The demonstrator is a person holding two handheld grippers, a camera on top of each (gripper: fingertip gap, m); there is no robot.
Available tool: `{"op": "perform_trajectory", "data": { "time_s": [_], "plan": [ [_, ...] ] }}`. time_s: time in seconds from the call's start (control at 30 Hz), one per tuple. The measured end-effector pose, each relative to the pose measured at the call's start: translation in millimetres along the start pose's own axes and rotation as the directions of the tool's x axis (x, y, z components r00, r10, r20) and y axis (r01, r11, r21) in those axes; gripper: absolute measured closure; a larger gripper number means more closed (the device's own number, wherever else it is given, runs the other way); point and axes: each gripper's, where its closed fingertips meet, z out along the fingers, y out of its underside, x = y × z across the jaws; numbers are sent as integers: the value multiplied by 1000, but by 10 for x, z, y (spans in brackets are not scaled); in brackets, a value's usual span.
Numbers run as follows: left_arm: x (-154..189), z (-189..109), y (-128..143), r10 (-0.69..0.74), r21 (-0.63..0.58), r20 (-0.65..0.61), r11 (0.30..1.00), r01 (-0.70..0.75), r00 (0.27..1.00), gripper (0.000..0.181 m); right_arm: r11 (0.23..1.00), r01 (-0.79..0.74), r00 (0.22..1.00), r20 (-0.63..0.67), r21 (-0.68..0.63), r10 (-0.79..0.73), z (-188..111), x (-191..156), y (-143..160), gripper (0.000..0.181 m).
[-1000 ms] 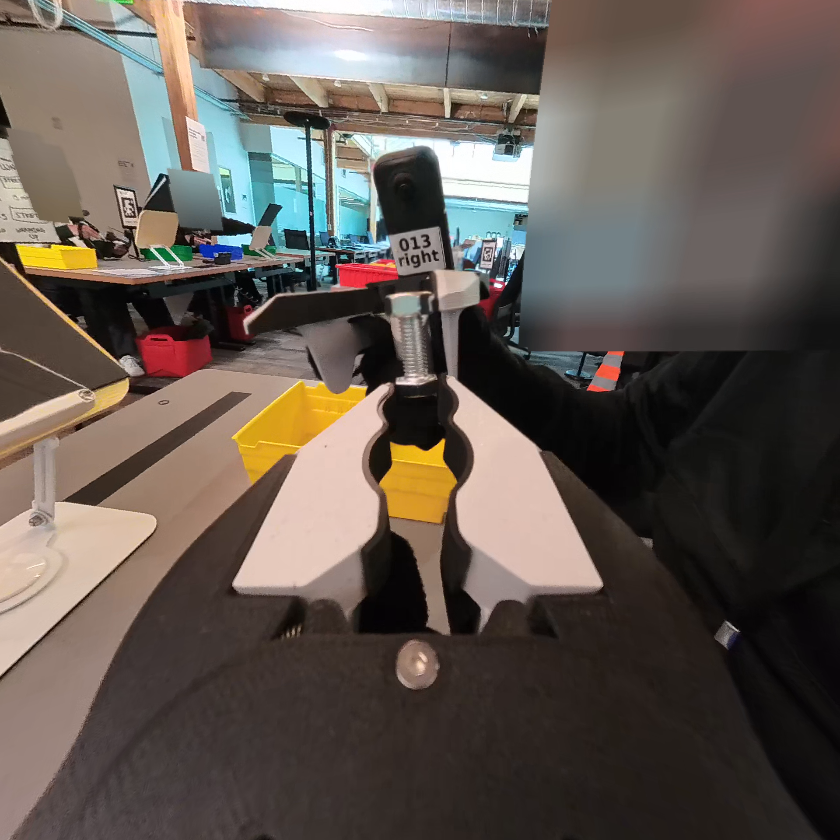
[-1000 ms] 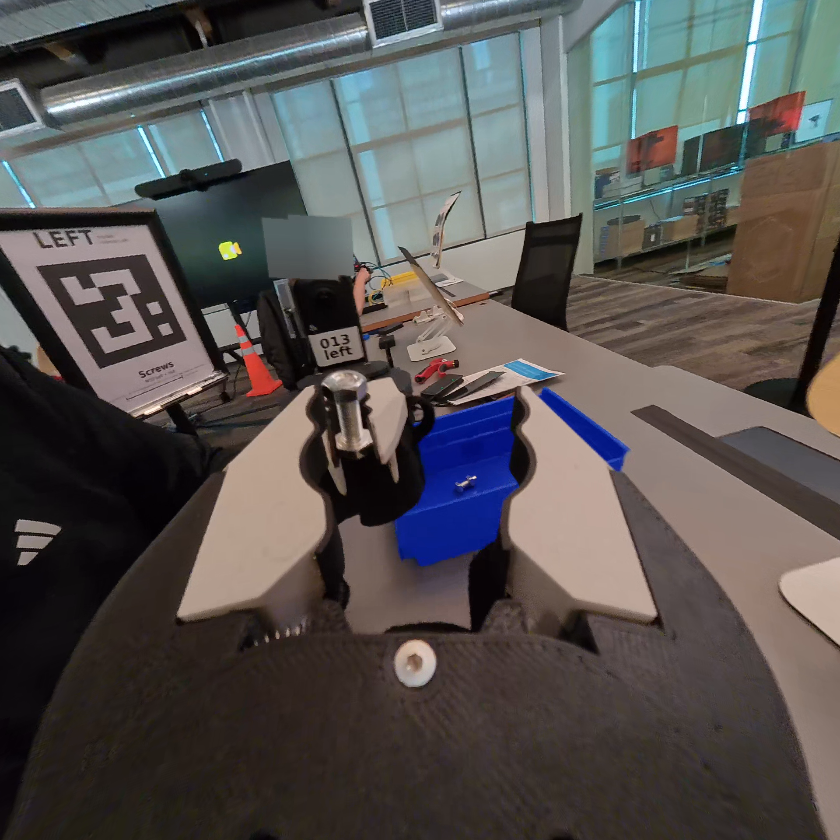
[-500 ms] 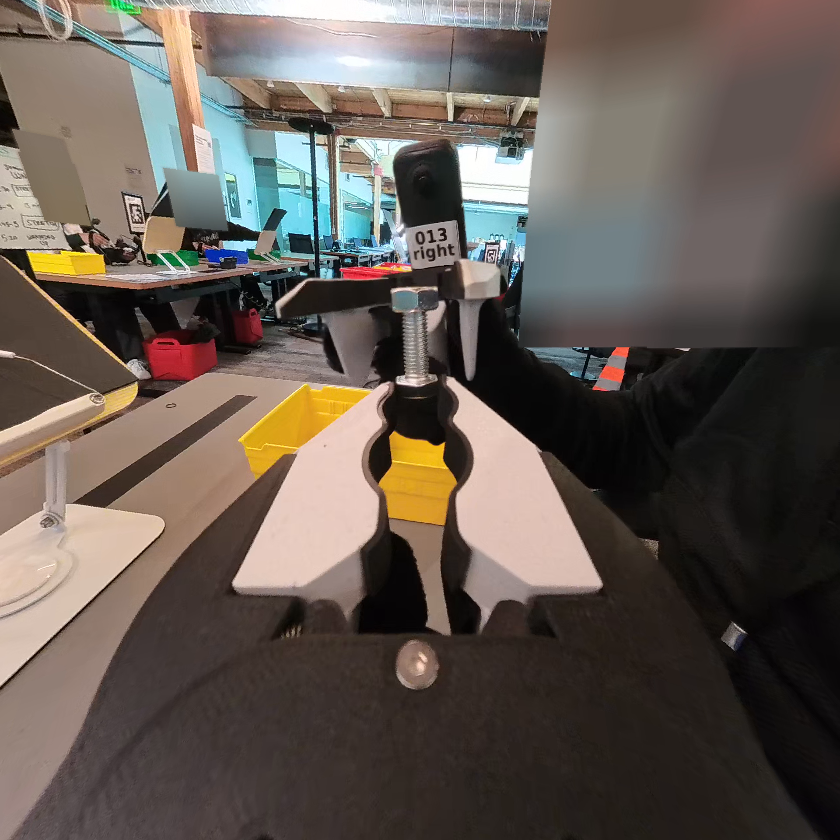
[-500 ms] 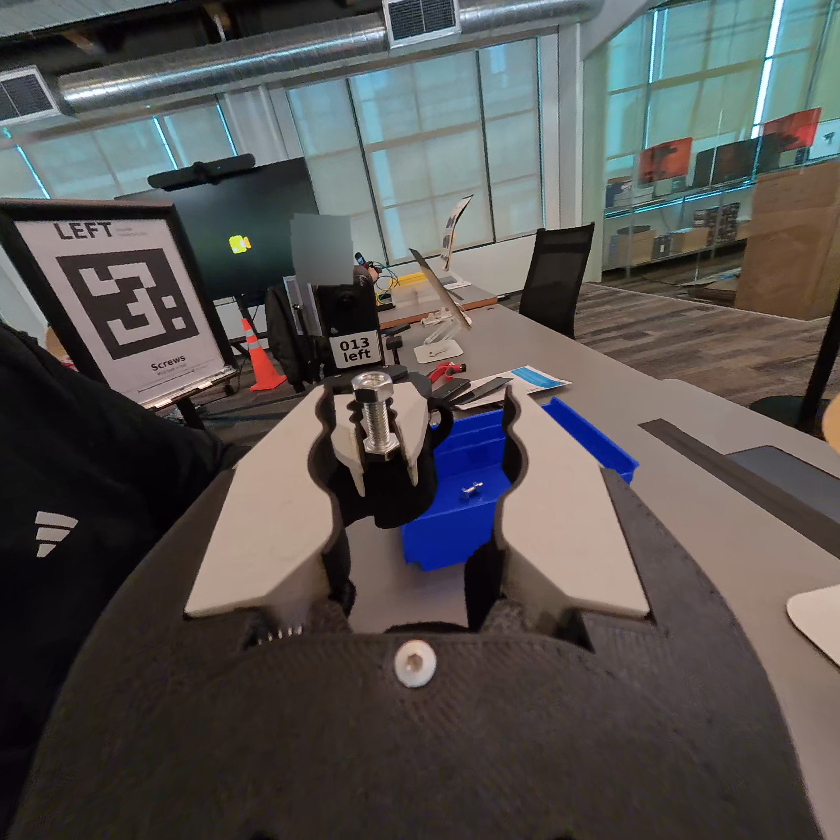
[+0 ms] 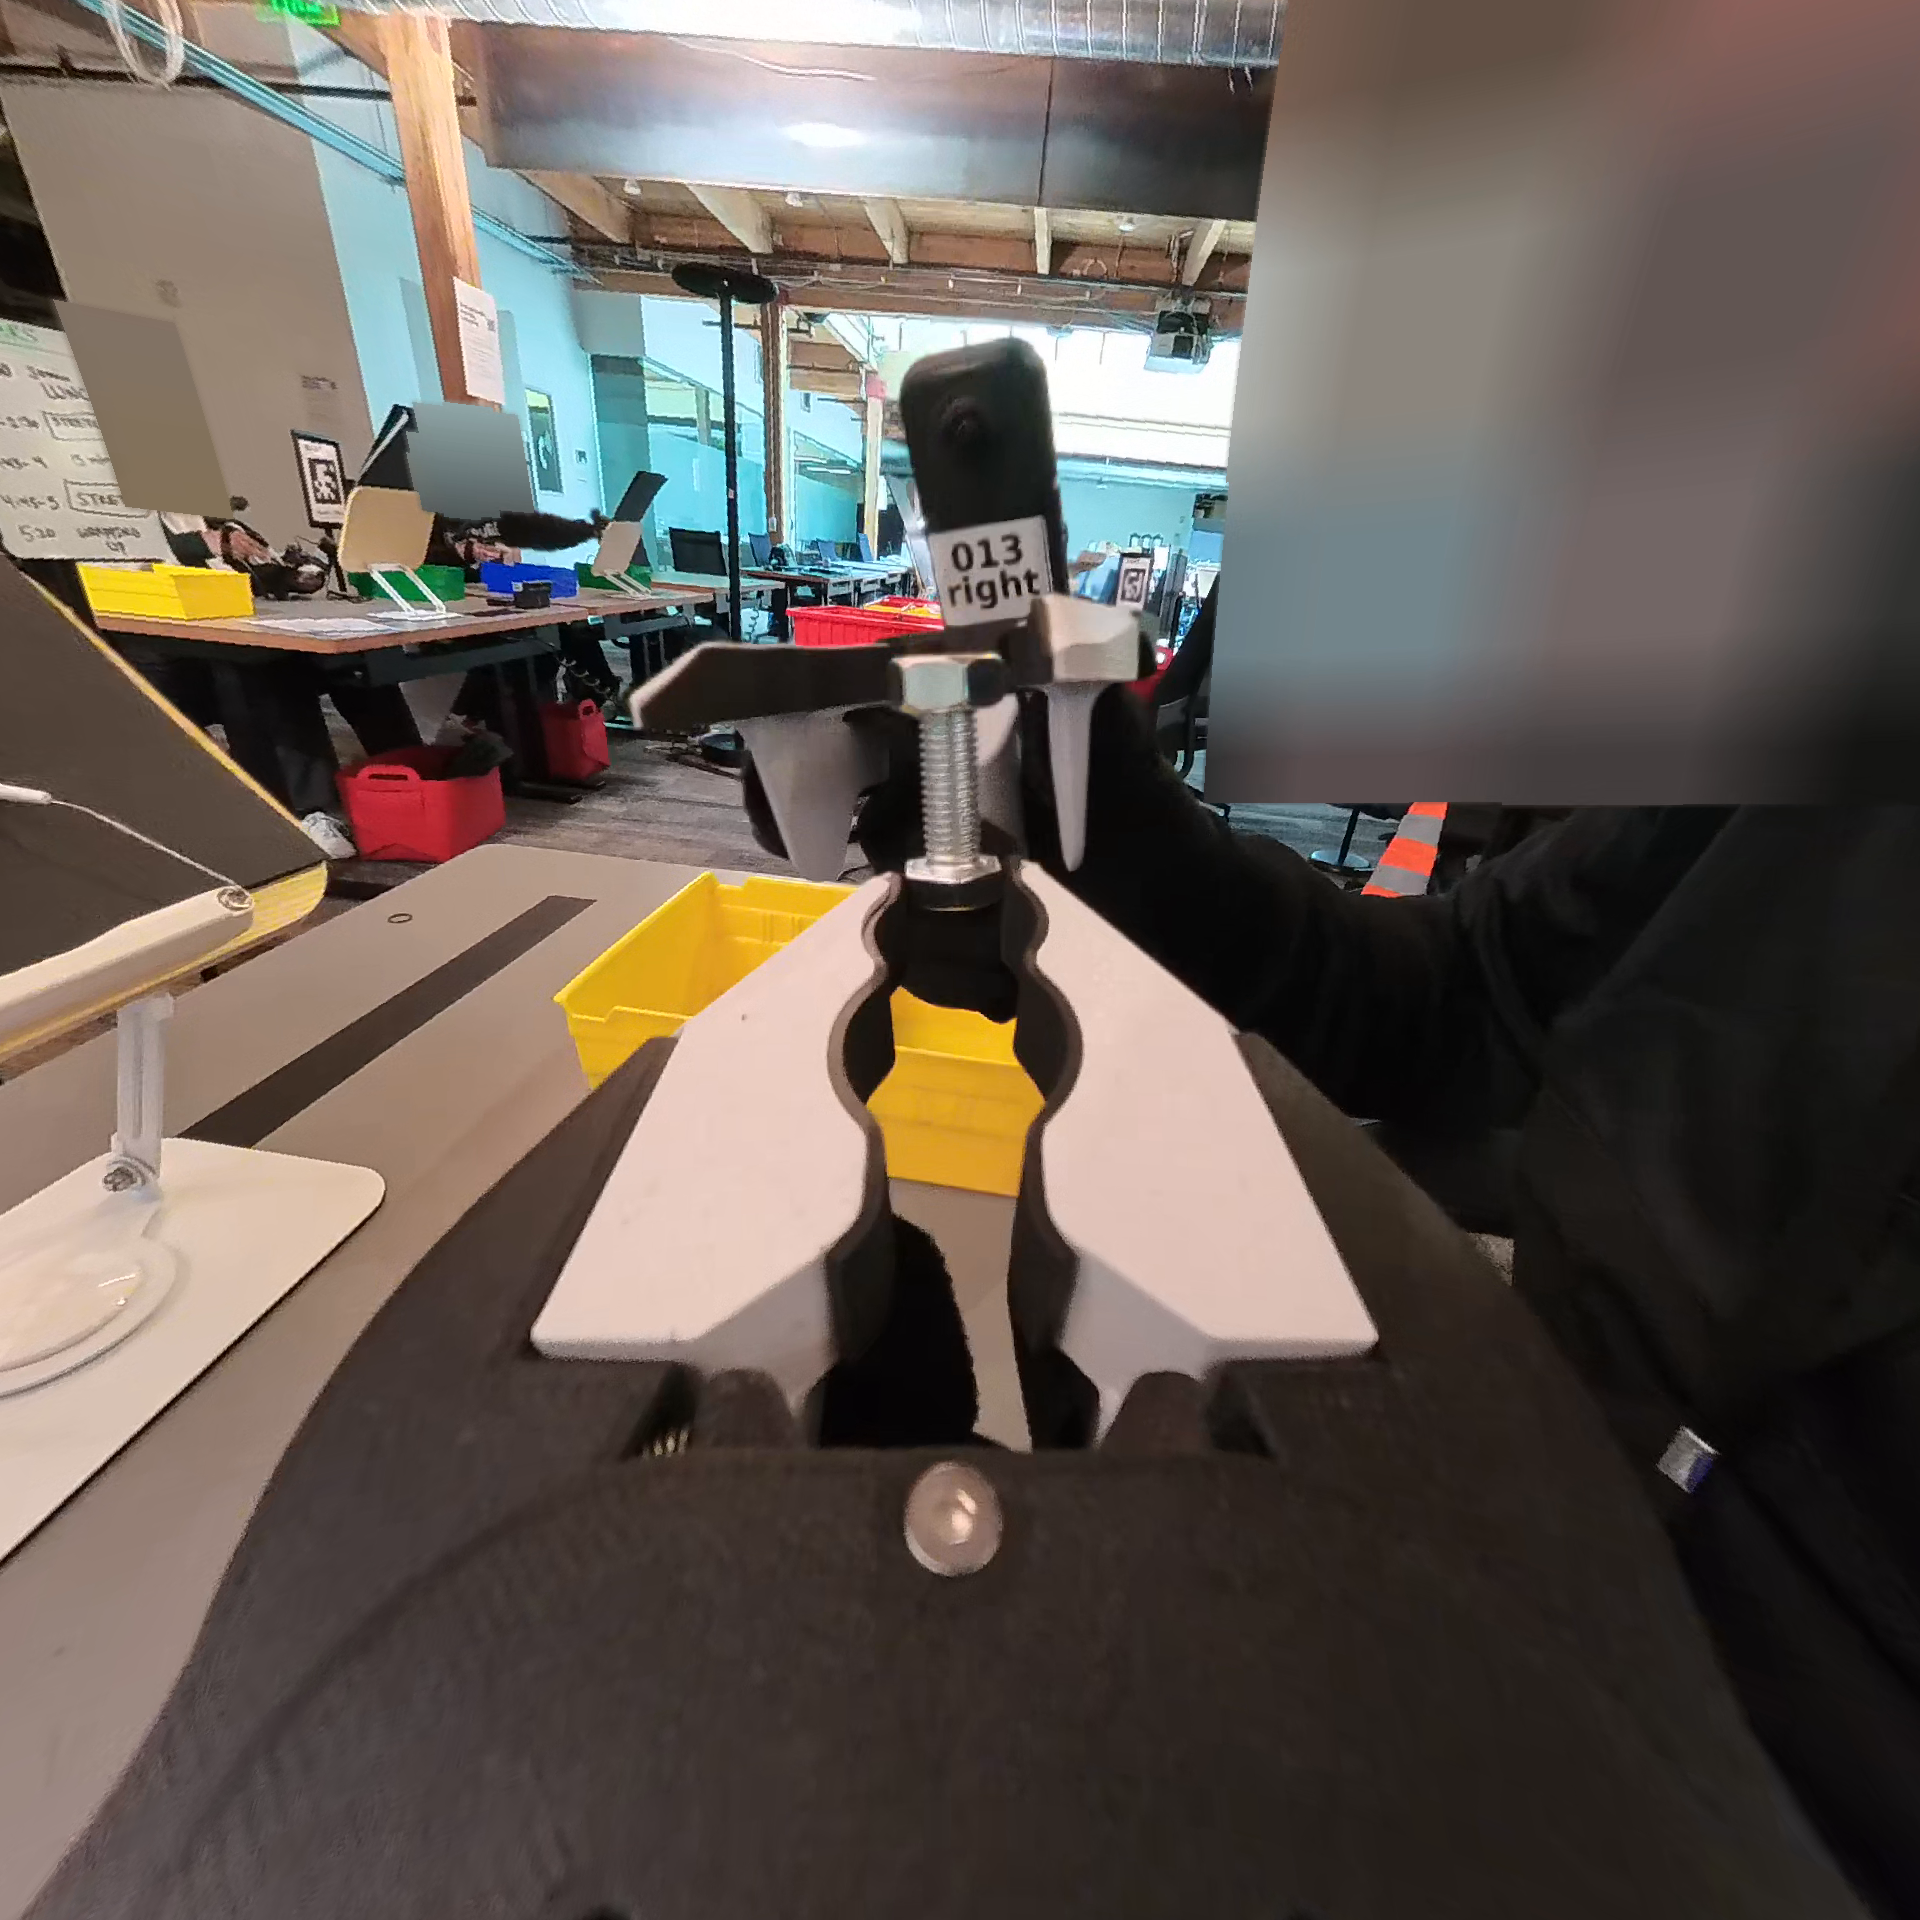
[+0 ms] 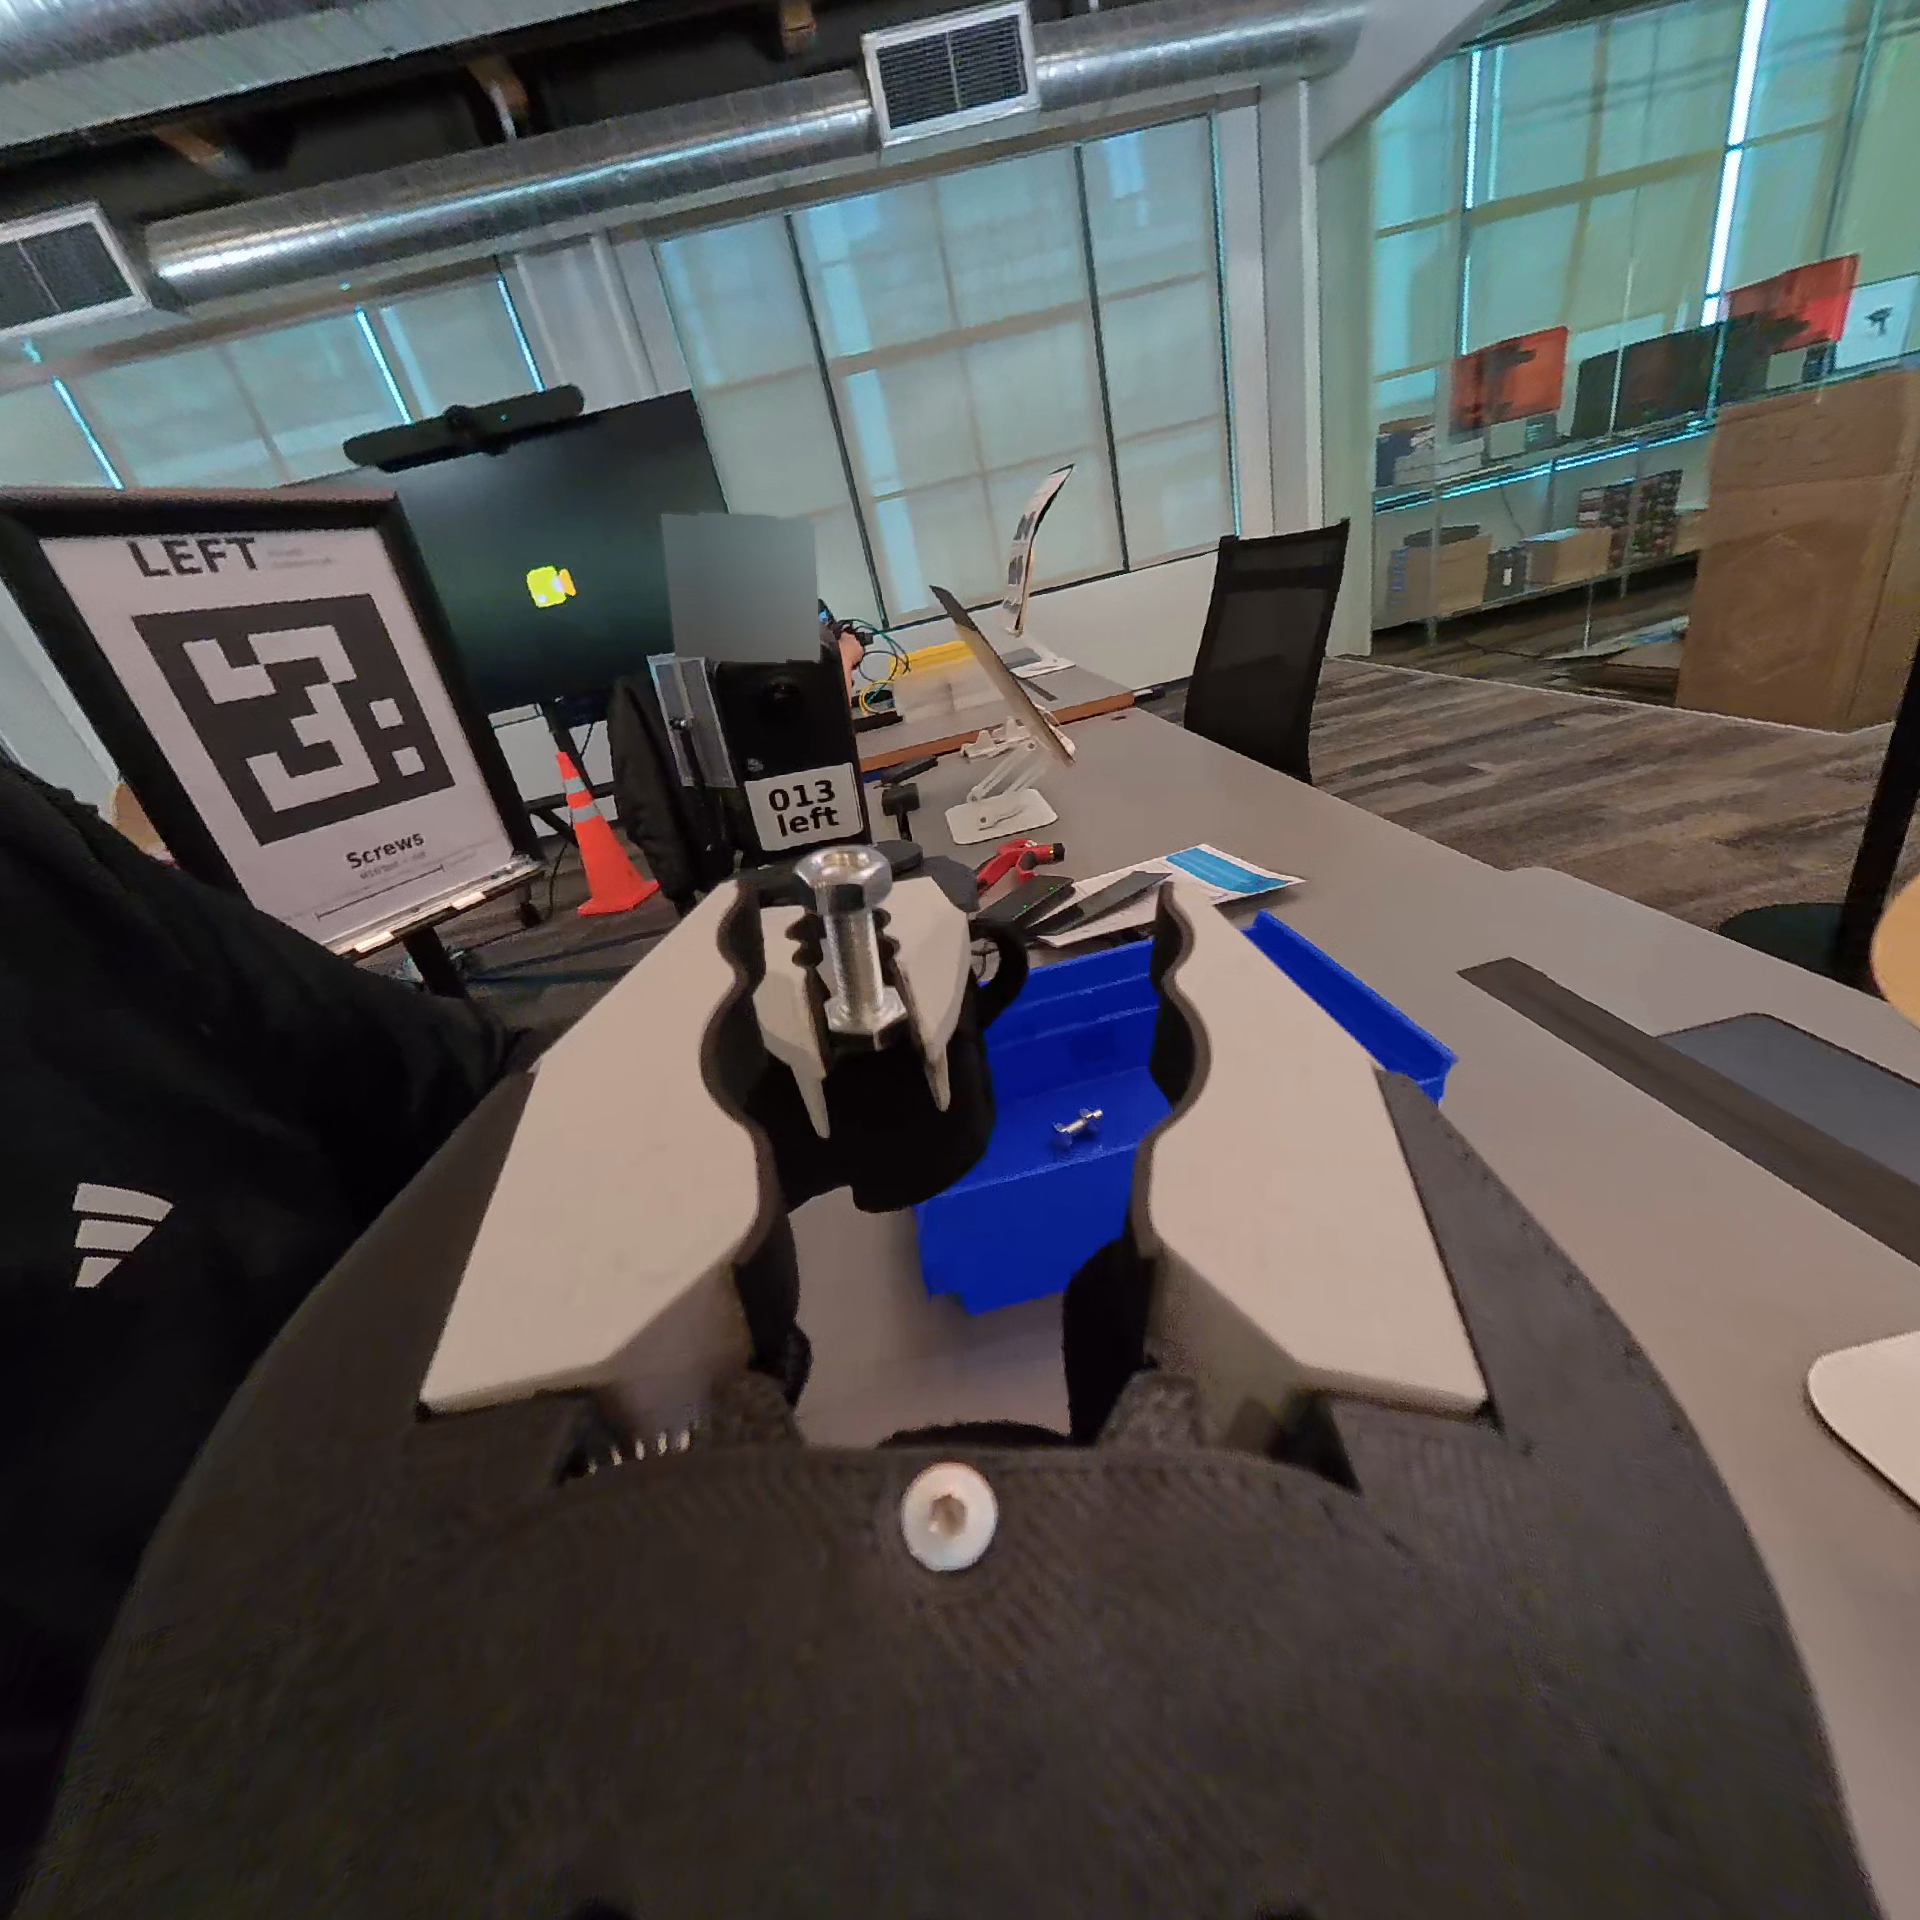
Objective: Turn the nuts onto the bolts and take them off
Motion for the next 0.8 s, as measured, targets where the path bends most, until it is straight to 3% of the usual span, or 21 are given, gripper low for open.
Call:
{"op": "perform_trajectory", "data": {
  "time_s": [0.17,0.43,0.63,0.8],
  "plan": [
    [17,17,5,17,-8,7,1000,-17,1000,166,1000,-7,1000,8,-4,7,77,14,12,108],
    [-4,-19,-22,7,9,5,1000,-7,1000,166,999,-45,998,-32,27,45,-94,146,9,113],
    [-12,0,11,-5,2,10,1000,5,1000,166,1000,-7,1000,2,-5,7,53,18,39,109],
    [-40,-21,6,-16,10,17,1000,16,1000,166,1000,-28,999,-32,4,28,12,142,53,115]
  ]
}}
